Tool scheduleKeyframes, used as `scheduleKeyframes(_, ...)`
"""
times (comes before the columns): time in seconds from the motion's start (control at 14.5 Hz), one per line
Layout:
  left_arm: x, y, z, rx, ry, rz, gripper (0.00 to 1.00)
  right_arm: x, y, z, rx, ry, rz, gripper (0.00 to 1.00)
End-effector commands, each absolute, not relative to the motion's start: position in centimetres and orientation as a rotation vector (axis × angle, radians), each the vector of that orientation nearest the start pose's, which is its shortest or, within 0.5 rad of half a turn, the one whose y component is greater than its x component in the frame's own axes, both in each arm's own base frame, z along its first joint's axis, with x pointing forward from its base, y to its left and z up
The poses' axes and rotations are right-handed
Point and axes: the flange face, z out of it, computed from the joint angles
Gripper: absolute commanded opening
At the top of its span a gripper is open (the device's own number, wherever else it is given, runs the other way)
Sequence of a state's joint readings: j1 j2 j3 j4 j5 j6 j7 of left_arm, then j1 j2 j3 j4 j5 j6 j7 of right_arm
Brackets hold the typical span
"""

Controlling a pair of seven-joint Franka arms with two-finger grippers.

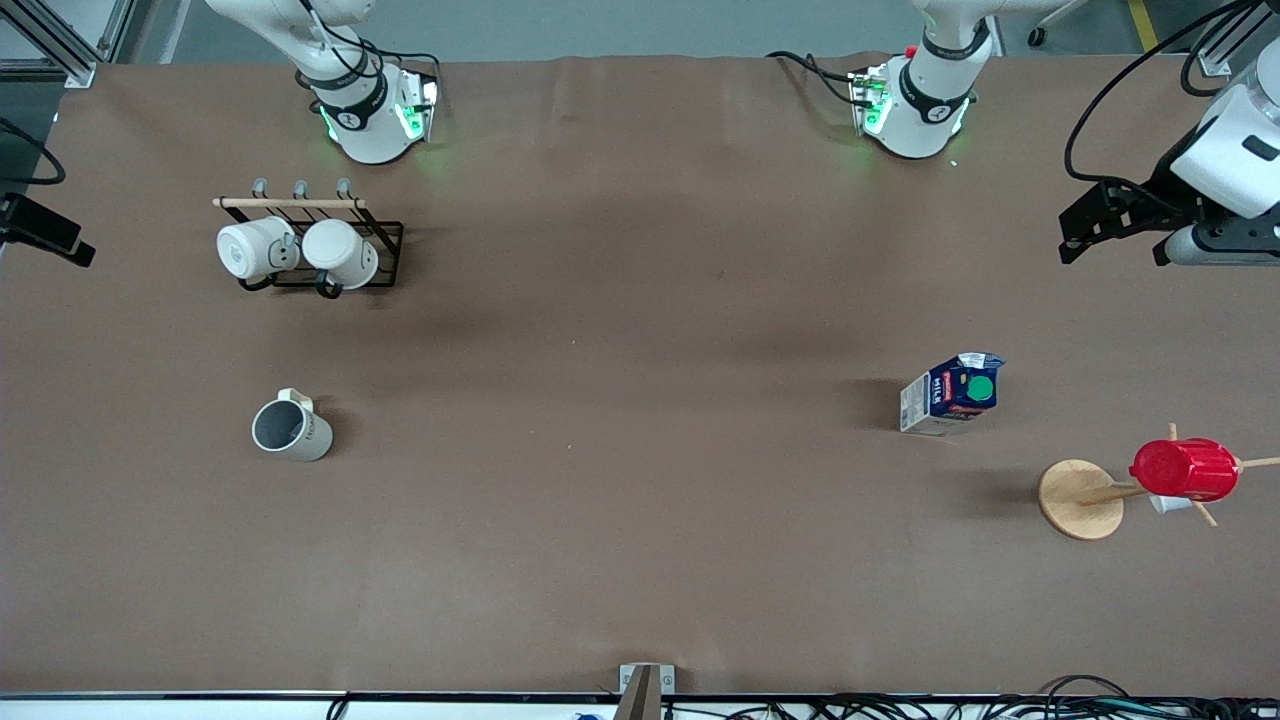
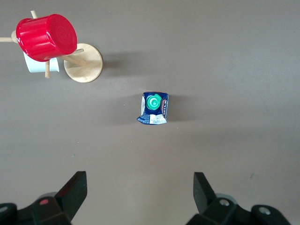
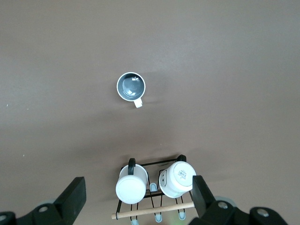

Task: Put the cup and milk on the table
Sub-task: 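Grasp the milk carton with the left gripper while the right gripper grasps the mug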

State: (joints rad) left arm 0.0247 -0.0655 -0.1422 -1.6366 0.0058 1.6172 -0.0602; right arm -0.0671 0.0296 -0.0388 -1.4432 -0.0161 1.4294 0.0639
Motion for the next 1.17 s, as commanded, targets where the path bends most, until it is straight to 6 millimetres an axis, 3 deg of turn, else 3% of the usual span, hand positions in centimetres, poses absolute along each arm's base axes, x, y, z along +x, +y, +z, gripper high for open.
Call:
scheduleKeyframes(0.0,53.3,-6.6,63.4,-3.125,0.12,-0.033,1.0,54.3,-6.0,66.0,-3.136,0.259,0.07,1.0)
scheduleKeyframes(0.14,53.6,-6.5,63.3,-3.125,0.11,-0.03,1.0,54.3,-6.0,66.0,-3.136,0.257,0.07,1.0)
scheduleKeyframes(0.34,55.4,-6.0,61.5,-3.132,0.106,0.013,1.0,54.4,-5.8,65.9,-3.137,0.245,0.077,1.0)
scheduleKeyframes(0.62,57.0,-6.0,54.8,-3.136,0.105,0.038,1.0,54.9,-6.0,64.5,-3.128,-0.01,0.135,1.0)
scheduleKeyframes(0.9,58.2,-6.0,46.8,-3.146,0.105,-0.03,1.0,60.1,-6.6,56.6,-3.125,-0.031,0.164,1.0)
scheduleKeyframes(1.1,59.2,-6.0,41.4,-3.156,0.102,-0.049,1.0,62.7,-7.0,49.7,-3.124,-0.195,0.102,1.0)
